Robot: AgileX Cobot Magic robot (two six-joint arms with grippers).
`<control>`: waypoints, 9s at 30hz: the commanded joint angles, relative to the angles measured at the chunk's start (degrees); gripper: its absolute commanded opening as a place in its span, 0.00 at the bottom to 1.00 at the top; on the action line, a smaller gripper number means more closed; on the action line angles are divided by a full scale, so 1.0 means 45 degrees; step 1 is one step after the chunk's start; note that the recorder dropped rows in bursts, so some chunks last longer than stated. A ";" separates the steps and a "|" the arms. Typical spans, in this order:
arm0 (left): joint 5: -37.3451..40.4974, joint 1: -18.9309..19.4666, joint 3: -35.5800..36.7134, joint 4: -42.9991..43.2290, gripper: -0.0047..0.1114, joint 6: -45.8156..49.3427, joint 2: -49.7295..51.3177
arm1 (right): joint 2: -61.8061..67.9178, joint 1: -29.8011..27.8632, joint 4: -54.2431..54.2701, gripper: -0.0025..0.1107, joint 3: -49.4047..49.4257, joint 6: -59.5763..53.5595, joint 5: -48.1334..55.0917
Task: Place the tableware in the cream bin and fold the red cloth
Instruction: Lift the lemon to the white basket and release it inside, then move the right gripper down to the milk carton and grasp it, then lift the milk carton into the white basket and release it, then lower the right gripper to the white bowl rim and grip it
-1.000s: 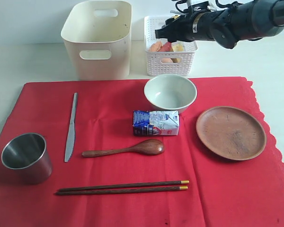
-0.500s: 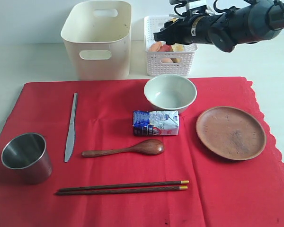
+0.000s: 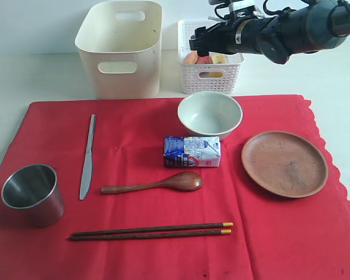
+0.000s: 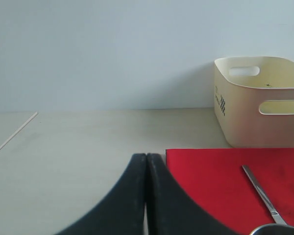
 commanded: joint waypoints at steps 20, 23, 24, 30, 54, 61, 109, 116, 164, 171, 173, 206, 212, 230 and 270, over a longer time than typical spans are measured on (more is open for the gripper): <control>-0.0034 0.0029 0.0006 0.0031 0.04 0.0000 -0.0071 | -0.3785 0.0478 0.1751 0.45 -0.0049 -0.5296 0.9451; -0.0034 0.0029 0.0006 0.0031 0.04 0.0000 -0.0071 | -0.3893 0.0818 0.3821 0.31 0.0206 -0.8374 0.9790; -0.0034 0.0029 0.0006 0.0031 0.04 0.0000 -0.0071 | -0.3912 0.0928 0.4489 0.27 0.0277 -0.9204 0.9842; -0.0034 0.0029 0.0006 0.0031 0.04 0.0000 -0.0071 | -0.4049 0.1512 0.8196 0.02 0.0331 -1.2442 1.0534; -0.0034 0.0029 0.0006 0.0031 0.04 0.0000 -0.0071 | -0.2460 0.3365 1.0248 0.58 0.0331 -2.0486 1.3256; -0.0034 0.0029 0.0006 0.0031 0.04 0.0000 -0.0071 | -0.2305 0.3365 1.0903 0.69 0.0331 -2.0893 1.3173; -0.0034 0.0029 0.0006 0.0031 0.04 0.0000 -0.0071 | -0.1147 0.4025 0.8764 0.30 0.0331 -1.8576 1.2394; -0.0034 0.0029 0.0006 0.0031 0.04 0.0000 -0.0071 | -0.1147 0.4025 0.8796 0.02 0.0331 -1.8576 1.2300; -0.0034 0.0029 0.0006 0.0031 0.04 0.0000 -0.0071 | -0.3360 0.3998 1.1625 0.02 -0.0670 -1.8684 0.9212; -0.0034 0.0029 0.0006 0.0031 0.04 0.0000 -0.0071 | -0.3360 0.3854 0.8202 0.02 -0.0670 -1.4987 0.7343; -0.0034 0.0029 0.0006 0.0031 0.04 0.0000 -0.0071 | -0.3360 0.3545 0.6796 0.02 -0.0670 -1.3058 0.6995; -0.0034 0.0029 0.0006 0.0031 0.04 0.0000 -0.0071 | -0.0040 -0.0037 0.5500 0.02 -0.0670 -0.6188 -0.2269; -0.0034 0.0029 0.0006 0.0031 0.04 0.0000 -0.0071 | -0.0020 -0.0037 0.6521 0.06 -0.0670 -0.5870 -0.2440; -0.0034 0.0029 0.0006 0.0031 0.04 0.0000 -0.0071 | -0.0020 -0.0037 0.7153 0.69 -0.0670 -0.5951 -0.2440; -0.0034 0.0029 0.0006 0.0031 0.04 0.0000 -0.0071 | -0.2333 -0.0037 0.7438 0.69 -0.0670 -0.8248 1.2416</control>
